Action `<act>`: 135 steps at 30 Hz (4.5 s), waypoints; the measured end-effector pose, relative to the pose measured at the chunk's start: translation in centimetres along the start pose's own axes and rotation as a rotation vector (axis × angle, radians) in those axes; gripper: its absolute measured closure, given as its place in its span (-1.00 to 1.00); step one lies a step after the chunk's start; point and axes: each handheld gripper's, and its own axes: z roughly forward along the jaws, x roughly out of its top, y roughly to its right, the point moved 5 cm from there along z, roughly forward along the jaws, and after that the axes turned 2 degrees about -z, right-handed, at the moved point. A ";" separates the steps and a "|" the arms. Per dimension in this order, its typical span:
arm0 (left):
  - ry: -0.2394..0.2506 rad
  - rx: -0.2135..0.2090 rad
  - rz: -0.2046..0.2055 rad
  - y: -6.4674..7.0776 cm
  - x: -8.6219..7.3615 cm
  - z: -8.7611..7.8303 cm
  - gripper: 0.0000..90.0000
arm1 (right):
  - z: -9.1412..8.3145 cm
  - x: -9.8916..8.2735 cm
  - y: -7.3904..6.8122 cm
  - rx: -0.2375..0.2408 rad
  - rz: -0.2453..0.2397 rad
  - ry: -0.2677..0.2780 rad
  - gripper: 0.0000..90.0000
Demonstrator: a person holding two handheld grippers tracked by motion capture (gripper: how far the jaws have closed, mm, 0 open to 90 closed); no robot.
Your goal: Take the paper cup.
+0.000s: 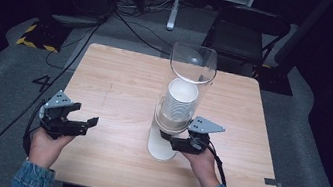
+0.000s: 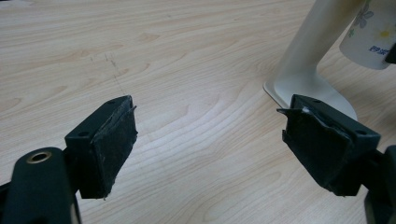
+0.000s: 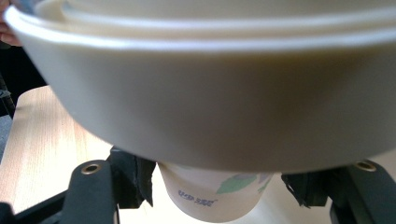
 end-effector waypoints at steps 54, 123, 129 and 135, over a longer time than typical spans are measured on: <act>-0.024 -0.022 0.008 0.0 0.4 1.4 -0.62 | 0.2 -4.5 0.6 0.034 -0.048 -0.263 -0.21; -0.080 -0.076 0.011 0.9 0.9 4.4 -0.62 | -9.7 -4.8 14.1 -0.524 0.291 -0.181 -0.22; -0.078 -0.062 0.007 0.5 0.5 3.9 -0.62 | -8.8 -6.1 15.0 -0.537 0.285 -0.238 -0.23; -0.074 -0.051 -0.013 0.2 0.1 3.4 -0.62 | -7.7 -7.2 15.4 -0.533 0.261 -0.279 -0.23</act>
